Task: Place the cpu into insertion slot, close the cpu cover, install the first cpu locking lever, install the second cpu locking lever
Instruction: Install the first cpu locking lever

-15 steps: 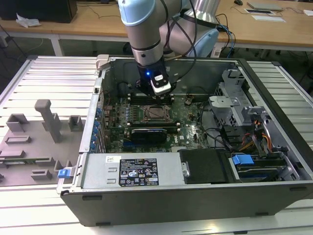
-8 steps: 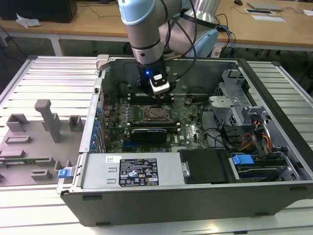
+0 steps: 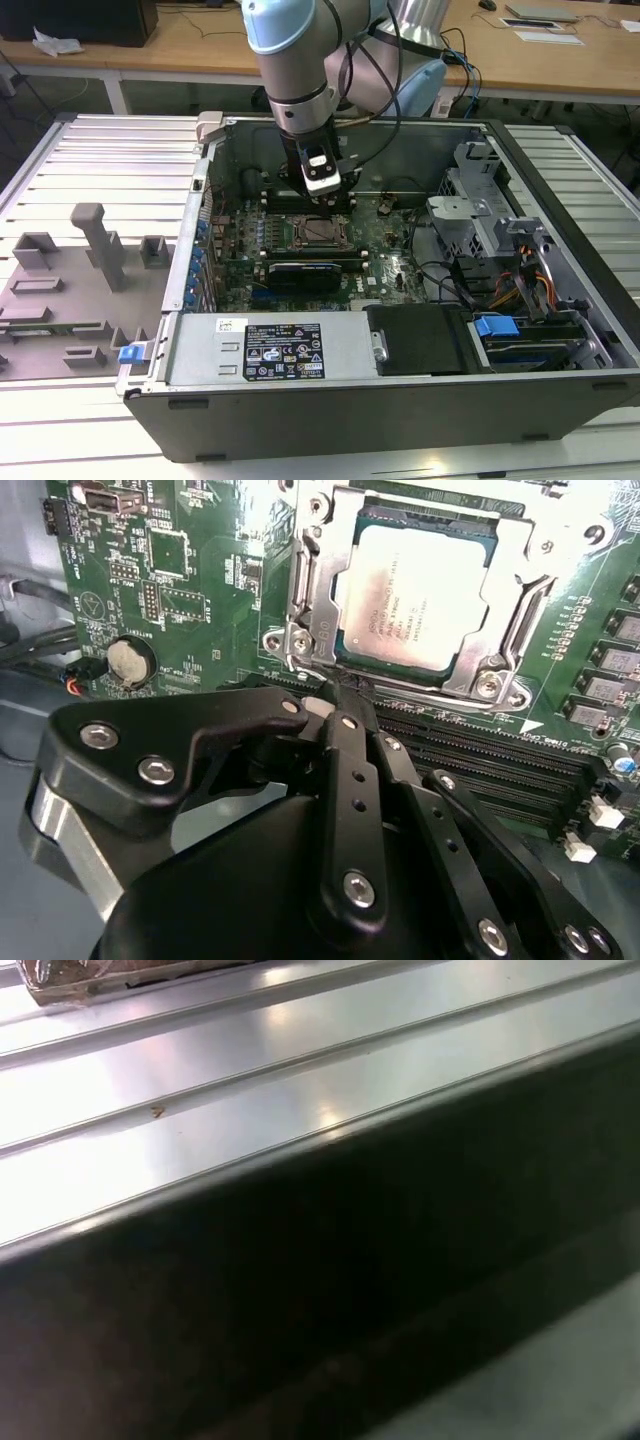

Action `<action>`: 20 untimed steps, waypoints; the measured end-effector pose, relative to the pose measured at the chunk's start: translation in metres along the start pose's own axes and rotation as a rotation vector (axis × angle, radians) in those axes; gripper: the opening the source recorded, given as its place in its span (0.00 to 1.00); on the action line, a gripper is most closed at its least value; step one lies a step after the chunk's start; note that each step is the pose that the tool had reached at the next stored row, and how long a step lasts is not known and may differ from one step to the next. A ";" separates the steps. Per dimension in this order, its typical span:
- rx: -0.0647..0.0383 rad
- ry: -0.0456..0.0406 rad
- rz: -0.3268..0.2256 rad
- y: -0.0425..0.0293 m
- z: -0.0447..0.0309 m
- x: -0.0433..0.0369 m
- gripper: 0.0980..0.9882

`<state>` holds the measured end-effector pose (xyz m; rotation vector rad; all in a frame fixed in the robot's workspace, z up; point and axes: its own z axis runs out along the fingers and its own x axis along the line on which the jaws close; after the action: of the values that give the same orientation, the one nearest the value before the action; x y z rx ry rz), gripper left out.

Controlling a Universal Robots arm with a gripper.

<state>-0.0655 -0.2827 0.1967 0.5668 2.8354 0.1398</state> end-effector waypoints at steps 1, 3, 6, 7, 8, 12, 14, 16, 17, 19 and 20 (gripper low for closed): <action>0.000 0.0000 0.000 0.0000 0.0001 -0.0001 0.01; 0.000 -0.0002 0.000 0.0004 0.0005 -0.0009 0.01; 0.000 -0.0002 0.000 0.0013 0.0012 -0.0031 0.01; -0.001 -0.0001 0.000 0.0012 0.0012 -0.0032 0.01; -0.003 0.0007 0.001 0.0007 0.0012 -0.0035 0.01; -0.006 0.0019 0.002 0.0002 0.0010 -0.0037 0.01; -0.007 0.0023 0.002 0.0002 0.0005 -0.0038 0.01; -0.007 0.0024 0.002 0.0003 -0.0003 -0.0040 0.01; -0.007 0.0024 0.002 0.0004 -0.0007 -0.0041 0.01; -0.008 0.0027 0.002 0.0006 -0.0016 -0.0043 0.01; -0.008 0.0027 0.002 0.0006 -0.0023 -0.0044 0.01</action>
<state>-0.0618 -0.2839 0.2000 0.5684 2.8357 0.1518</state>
